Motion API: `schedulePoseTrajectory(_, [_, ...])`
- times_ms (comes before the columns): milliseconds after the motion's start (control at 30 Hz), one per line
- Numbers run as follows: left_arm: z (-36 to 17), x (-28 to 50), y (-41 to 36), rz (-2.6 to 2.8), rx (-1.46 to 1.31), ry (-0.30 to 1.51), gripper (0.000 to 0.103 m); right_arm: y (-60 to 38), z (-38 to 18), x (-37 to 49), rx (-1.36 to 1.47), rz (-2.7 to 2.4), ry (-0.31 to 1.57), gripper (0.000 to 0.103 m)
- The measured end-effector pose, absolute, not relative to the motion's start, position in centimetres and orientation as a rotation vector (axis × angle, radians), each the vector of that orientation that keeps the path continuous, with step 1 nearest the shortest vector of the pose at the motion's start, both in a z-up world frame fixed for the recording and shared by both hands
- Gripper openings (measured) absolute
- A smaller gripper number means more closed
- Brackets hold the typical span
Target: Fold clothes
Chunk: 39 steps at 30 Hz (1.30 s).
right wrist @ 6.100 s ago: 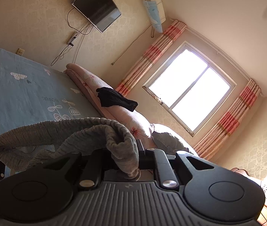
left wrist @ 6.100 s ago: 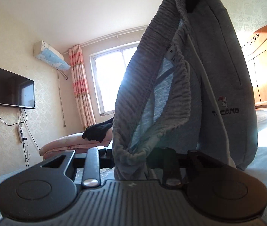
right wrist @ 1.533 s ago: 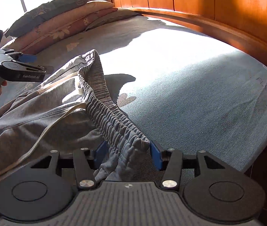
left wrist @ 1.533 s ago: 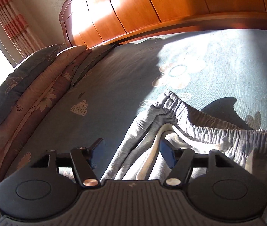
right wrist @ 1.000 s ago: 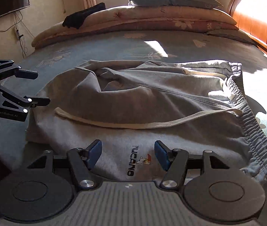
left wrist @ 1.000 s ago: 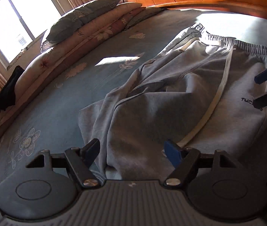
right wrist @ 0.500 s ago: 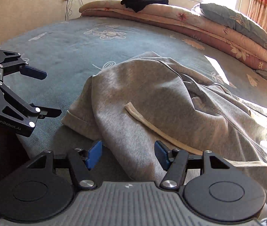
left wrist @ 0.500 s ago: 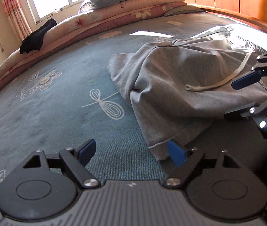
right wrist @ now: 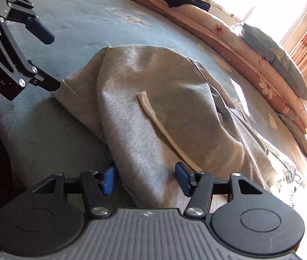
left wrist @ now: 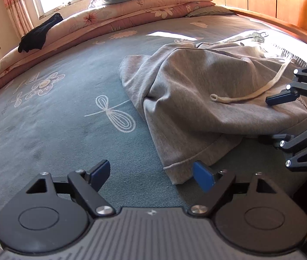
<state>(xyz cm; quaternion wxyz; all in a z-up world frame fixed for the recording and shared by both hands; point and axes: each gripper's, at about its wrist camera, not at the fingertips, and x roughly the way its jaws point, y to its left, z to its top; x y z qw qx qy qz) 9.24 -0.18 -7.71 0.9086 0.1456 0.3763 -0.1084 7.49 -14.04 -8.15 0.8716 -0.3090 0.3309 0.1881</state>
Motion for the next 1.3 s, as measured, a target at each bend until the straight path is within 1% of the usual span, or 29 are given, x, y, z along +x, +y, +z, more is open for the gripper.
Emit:
schedulePoseTrajectory(33, [-7.6, 9.2, -0.3, -0.225, 0.303, 0.775, 0.084, -13.9, -8.3, 7.7, -0.659, 0.396, 0.695, 0.02])
schedulePoseTrajectory(67, [-7.6, 9.1, -0.4, -0.225, 0.309, 0.773, 0.084, -13.7, -8.5, 8.1, -0.672, 0.391, 0.706, 0.013])
schedulePoseTrajectory(133, [-7.3, 8.9, -0.5, -0.22, 0.318, 0.766, 0.084, -14.5, -8.2, 8.1, -0.645, 0.427, 0.734, 0.007])
schedulePoseTrajectory(200, [-7.1, 8.9, -0.3, -0.219, 0.318, 0.762, 0.084, -15.4, -7.8, 8.2, -0.616, 0.463, 0.762, 0.006])
schedulePoseTrajectory(333, [-6.3, 9.7, 0.4, -0.231, 0.316, 0.743, 0.084, -18.1, -7.3, 8.1, -0.519, 0.5, 0.833, 0.007])
schedulePoseTrajectory(367, [-5.9, 10.1, 0.5, -0.233, 0.315, 0.733, 0.084, -18.8, -7.0, 8.2, -0.474, 0.517, 0.846, 0.008])
schedulePoseTrajectory(433, [-4.9, 11.3, 0.8, -0.224, 0.303, 0.701, 0.084, -19.9, -6.1, 8.2, -0.375, 0.54, 0.842, 0.014])
schedulePoseTrajectory(533, [-3.7, 13.9, 1.2, -0.211, 0.281, 0.645, 0.084, -21.3, -4.8, 8.2, -0.238, 0.56, 0.82, 0.018])
schedulePoseTrajectory(600, [-3.9, 15.9, 1.1, -0.202, 0.275, 0.642, 0.083, -21.7, -4.4, 8.3, -0.195, 0.54, 0.8, 0.023])
schedulePoseTrajectory(633, [-4.2, 16.9, 0.8, -0.199, 0.271, 0.655, 0.083, -21.9, -4.2, 8.4, -0.173, 0.53, 0.789, 0.023])
schedulePoseTrajectory(733, [-5.7, 19.4, 0.5, -0.235, 0.235, 0.716, 0.076, -22.2, -4.1, 8.7, -0.142, 0.507, 0.781, 0.023])
schedulePoseTrajectory(767, [-6.1, 19.9, 0.3, -0.249, 0.224, 0.735, 0.071, -22.3, -4.1, 8.8, -0.14, 0.506, 0.783, 0.023])
schedulePoseTrajectory(833, [-6.8, 20.1, 0.0, -0.268, 0.226, 0.746, 0.069, -22.6, -4.2, 9.0, -0.136, 0.505, 0.787, 0.024])
schedulePoseTrajectory(867, [-7.2, 20.2, -0.1, -0.278, 0.227, 0.752, 0.061, -22.7, -4.3, 9.2, -0.137, 0.498, 0.789, 0.024])
schedulePoseTrajectory(900, [-7.6, 20.3, -0.3, -0.279, 0.233, 0.756, 0.048, -22.8, -4.4, 9.3, -0.137, 0.492, 0.791, 0.024])
schedulePoseTrajectory(933, [-8.0, 20.5, -0.4, -0.256, 0.252, 0.763, 0.039, -22.9, -4.5, 9.7, -0.133, 0.491, 0.798, 0.024])
schedulePoseTrajectory(967, [-8.4, 20.8, -0.4, -0.228, 0.264, 0.778, 0.027, -22.9, -4.6, 9.7, -0.129, 0.49, 0.801, 0.024])
schedulePoseTrajectory(1000, [-8.6, 21.0, -0.3, -0.224, 0.259, 0.789, 0.025, -22.9, -4.7, 9.9, -0.126, 0.487, 0.802, 0.026])
schedulePoseTrajectory(1267, [-9.3, 21.2, -0.5, -0.242, 0.286, 0.807, 0.025, -22.2, -5.2, 11.1, -0.109, 0.511, 0.808, 0.027])
schedulePoseTrajectory(1300, [-9.3, 21.2, -0.4, -0.23, 0.277, 0.804, 0.024, -22.1, -5.1, 11.3, -0.107, 0.514, 0.803, 0.028])
